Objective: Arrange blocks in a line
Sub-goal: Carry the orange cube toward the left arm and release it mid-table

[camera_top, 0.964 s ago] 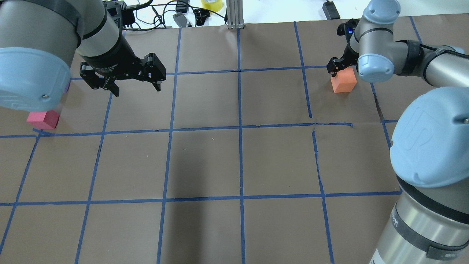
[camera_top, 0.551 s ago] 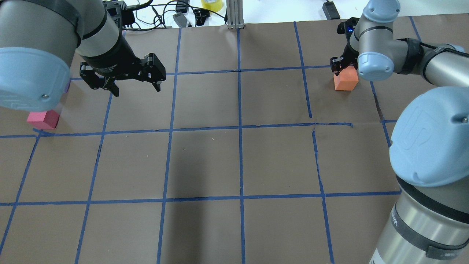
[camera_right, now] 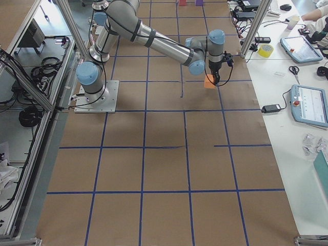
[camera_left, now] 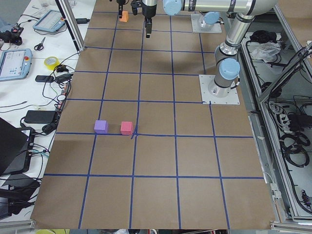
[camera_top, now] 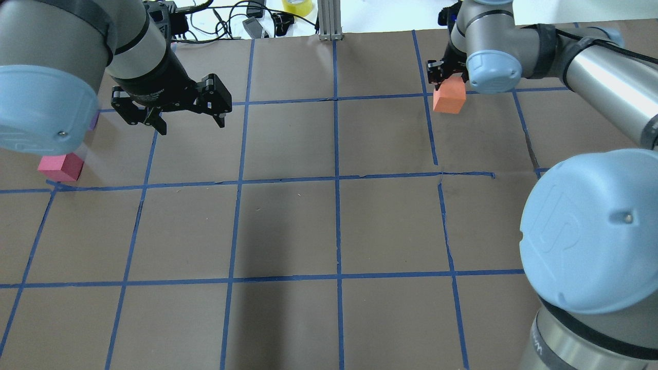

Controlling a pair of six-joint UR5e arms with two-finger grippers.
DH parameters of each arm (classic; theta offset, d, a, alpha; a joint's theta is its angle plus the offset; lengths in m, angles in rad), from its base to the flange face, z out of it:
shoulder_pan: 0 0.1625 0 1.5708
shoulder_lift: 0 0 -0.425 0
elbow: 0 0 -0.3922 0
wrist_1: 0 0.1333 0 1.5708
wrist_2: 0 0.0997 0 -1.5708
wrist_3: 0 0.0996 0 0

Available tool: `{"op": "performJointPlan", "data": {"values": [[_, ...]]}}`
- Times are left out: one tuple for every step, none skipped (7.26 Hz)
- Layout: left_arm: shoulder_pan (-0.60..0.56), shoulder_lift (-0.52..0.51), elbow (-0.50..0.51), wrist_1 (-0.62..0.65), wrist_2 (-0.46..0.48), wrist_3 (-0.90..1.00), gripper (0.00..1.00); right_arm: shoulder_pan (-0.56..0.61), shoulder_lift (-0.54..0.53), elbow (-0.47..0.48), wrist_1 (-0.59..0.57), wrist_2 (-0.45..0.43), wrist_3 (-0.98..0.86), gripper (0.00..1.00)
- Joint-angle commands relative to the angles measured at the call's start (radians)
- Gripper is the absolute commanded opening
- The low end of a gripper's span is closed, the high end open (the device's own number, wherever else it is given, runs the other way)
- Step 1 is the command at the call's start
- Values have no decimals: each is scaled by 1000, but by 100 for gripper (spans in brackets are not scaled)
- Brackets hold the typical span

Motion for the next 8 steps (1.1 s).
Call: {"op": "performJointPlan", "data": {"values": [[5,0,2,0,-3,1,100,158,20,-50,16,12,200,0],[5,1,2,0,1,1,100,229,58,-75,4,14,300,0],[5,0,-1,0,1,8,100,295,110,-123,2,13,363,0],[5,0,-2,0,0,8,100,336,160,-183,2,13,397,0],[4,0,-4,0,0,8,100,367,197,-222,2,13,423,0],[5,0,-3,3,-2,8,100,389,208,-225,2,13,426,0],[5,-2,-2,5,-2,8,100,398,208,-224,7,3,425,0],[5,-3,-2,6,-2,8,100,398,205,-216,11,-1,426,23]]}}
